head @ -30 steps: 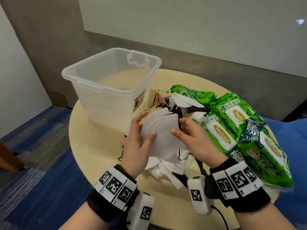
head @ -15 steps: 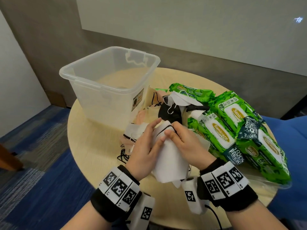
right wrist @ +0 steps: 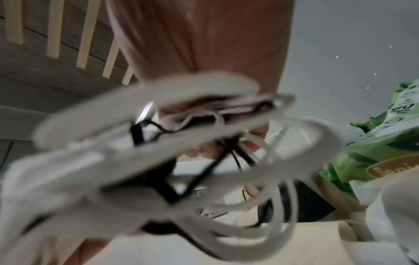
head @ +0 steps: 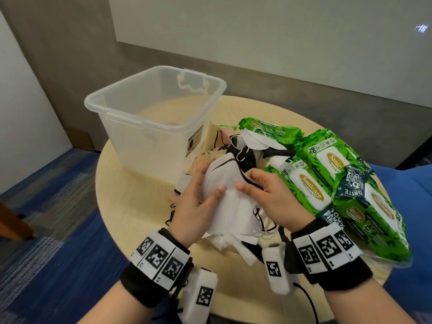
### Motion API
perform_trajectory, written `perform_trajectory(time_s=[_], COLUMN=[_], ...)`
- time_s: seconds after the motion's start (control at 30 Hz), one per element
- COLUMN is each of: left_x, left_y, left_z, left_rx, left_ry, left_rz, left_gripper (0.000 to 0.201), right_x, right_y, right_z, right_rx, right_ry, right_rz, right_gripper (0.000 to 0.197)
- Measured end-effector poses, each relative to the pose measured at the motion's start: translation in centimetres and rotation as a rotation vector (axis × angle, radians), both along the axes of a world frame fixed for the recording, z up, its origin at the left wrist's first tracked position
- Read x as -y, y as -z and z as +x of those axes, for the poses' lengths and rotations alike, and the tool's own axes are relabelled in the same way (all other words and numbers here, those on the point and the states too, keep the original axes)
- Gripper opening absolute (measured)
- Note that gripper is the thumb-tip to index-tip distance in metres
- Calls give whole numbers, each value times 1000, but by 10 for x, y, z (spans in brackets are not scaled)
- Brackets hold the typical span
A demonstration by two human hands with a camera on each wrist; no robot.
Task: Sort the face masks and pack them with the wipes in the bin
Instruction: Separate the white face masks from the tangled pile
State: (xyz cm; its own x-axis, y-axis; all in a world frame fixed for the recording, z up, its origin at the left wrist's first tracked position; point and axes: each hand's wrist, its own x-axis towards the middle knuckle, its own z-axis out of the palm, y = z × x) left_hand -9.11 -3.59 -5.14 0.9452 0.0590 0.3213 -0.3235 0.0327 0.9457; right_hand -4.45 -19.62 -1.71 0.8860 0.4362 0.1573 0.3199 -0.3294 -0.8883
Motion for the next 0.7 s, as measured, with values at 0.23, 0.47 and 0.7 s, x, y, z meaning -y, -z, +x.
perform_trajectory(time_s=[0.23,0.47,0.7], left_x=[6,3,1], left_y=[-4,-3,-1], left_z=[-5,-3,-4], left_rx=[14,39,41], left_ry=[16,-5,-55], left_rz=[92,140,103], left_gripper=[41,36,37], right_x=[-1,-3,-6], right_y=[2,0,-2], right_z=[-1,1,-4], right_rx=[79,172,344], right_ry=[-5,37,205], right_rz=[-69,-101,-74], right_gripper=[36,45,21])
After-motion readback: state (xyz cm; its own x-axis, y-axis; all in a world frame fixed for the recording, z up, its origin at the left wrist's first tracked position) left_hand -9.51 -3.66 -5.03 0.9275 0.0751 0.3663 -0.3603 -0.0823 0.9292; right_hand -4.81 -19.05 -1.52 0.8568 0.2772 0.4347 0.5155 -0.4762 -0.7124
